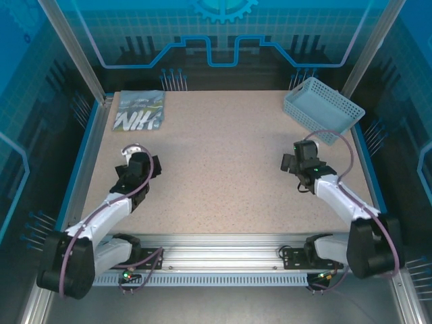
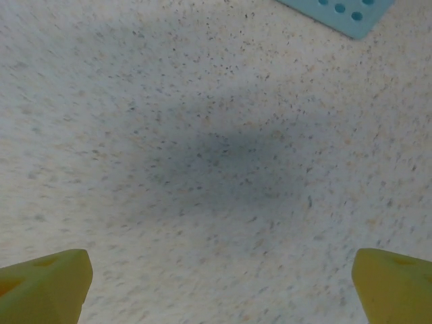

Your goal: Fold and stack the t-shirts

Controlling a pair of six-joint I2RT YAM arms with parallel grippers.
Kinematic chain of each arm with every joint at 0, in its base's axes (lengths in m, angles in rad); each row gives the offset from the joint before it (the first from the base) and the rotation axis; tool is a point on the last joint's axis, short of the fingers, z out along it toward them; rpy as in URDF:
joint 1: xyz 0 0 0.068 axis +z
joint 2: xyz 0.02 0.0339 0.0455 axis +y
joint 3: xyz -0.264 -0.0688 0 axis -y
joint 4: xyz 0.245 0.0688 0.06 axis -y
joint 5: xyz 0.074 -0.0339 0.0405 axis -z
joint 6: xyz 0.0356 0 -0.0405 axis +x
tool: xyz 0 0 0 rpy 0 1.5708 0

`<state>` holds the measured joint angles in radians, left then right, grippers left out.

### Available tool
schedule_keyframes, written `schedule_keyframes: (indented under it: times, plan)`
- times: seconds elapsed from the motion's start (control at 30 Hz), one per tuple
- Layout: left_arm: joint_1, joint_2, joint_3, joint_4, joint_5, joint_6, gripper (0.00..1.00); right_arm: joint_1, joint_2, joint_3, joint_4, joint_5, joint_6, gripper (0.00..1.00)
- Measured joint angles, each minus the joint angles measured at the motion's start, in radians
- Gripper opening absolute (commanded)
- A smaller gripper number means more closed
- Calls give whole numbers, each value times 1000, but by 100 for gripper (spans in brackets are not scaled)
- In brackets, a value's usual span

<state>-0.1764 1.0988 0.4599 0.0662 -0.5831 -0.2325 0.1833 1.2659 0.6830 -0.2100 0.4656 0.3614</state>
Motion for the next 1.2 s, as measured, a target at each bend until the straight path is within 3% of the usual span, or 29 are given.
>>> schedule_keyframes:
  times: [0.23, 0.4, 0.53, 0.6, 1.2]
  plan:
    - [83, 222, -6, 280, 104, 60, 99, -4, 164, -63, 411, -8, -213, 100]
    - [156, 326, -8, 457, 194, 99, 99, -69, 220, -120, 607, -98, -275, 100]
    - [156, 417, -112, 786, 260, 150, 99, -95, 208, -228, 785, -164, -292, 100]
    - [143, 454, -179, 871, 267, 165, 99, -95, 209, -285, 872, -188, -297, 100]
    - [150, 463, -99, 882, 320, 184, 99, -100, 227, -277, 962, -281, -331, 100]
